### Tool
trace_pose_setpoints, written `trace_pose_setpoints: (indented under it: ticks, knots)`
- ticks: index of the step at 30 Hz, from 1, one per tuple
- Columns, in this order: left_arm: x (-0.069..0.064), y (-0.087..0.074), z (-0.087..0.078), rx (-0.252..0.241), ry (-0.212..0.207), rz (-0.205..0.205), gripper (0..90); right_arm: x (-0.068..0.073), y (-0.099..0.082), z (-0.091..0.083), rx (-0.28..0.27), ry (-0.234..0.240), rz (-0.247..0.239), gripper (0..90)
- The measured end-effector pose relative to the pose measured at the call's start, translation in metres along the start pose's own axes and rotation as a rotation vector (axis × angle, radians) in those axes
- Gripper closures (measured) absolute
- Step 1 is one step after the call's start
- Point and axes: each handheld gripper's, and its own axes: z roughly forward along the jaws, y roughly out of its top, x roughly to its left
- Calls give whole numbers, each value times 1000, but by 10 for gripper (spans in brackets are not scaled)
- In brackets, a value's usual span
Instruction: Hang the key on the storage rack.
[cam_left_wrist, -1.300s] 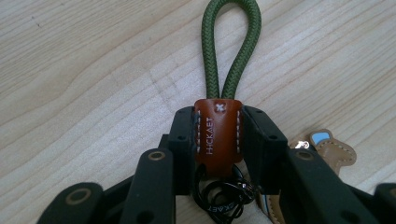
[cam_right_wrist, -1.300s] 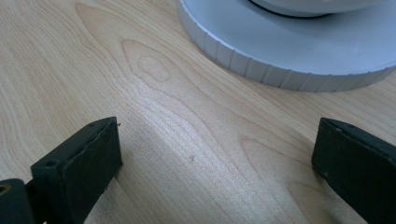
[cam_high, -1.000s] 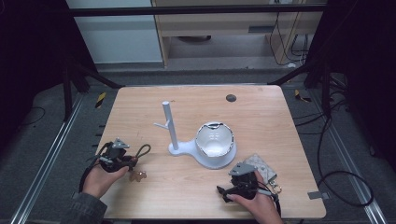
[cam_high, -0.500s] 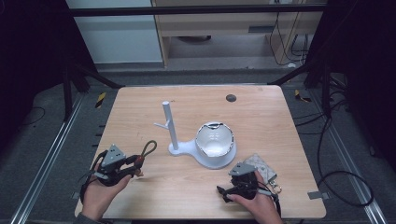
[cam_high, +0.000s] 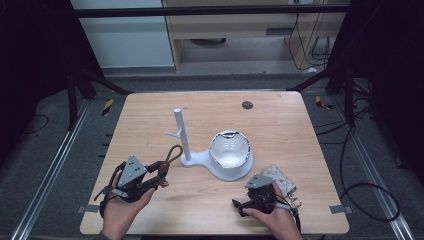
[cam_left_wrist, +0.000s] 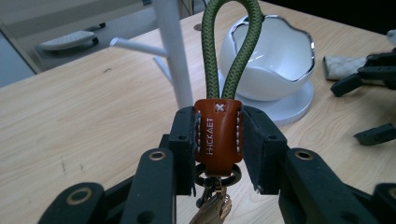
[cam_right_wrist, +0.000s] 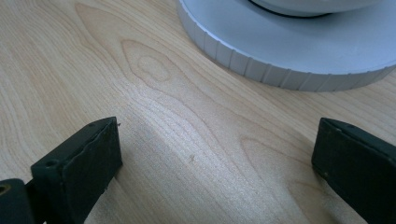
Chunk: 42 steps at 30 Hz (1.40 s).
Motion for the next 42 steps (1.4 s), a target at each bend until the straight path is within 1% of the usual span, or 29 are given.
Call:
trace_pose_setpoints:
  ticks: [1, 2, 3, 4, 9, 21, 24, 27, 29, 30, 34, 36, 38, 42]
  knots:
    - [-2, 1, 0, -9, -1, 0, 660, 0, 0, 0, 0, 0, 0, 17]
    - [-5, 4, -1, -18, -2, 11, 660, 0, 0, 0, 0, 0, 0, 17]
    - [-5, 4, -1, -18, -2, 11, 660, 0, 0, 0, 0, 0, 0, 17]
    - [-8, 6, -1, -31, -5, 9, 660, 0, 0, 0, 0, 0, 0, 17]
    - [-15, 13, -4, -76, 6, 19, 660, 0, 0, 0, 0, -1, 2, 17]
    - [-19, 28, -3, -156, 49, -4, 659, 0, 0, 0, 0, -2, 4, 17]
    - [-19, 30, -1, -161, 55, -6, 659, 0, 0, 0, 1, -2, 4, 17]
    - [-18, 31, 2, -164, 56, -21, 659, 0, 0, 0, 1, -2, 3, 17]
    - [-14, 31, 5, -167, 70, -29, 659, 0, 0, -1, 1, -2, 3, 17]
    - [-14, 31, 5, -167, 70, -29, 659, 0, 0, -1, 1, -2, 3, 17]
    - [-7, 27, 11, -158, 90, -53, 659, 0, -1, -1, 0, -1, 4, 17]
    - [-3, 24, 17, -146, 97, -61, 659, 0, -1, -1, 0, -1, 3, 16]
    - [0, 22, 23, -129, 105, -61, 659, 0, -1, -1, 0, -1, 3, 16]
    - [3, 17, 36, -106, 98, -85, 659, 0, -1, -1, 0, -1, 4, 17]
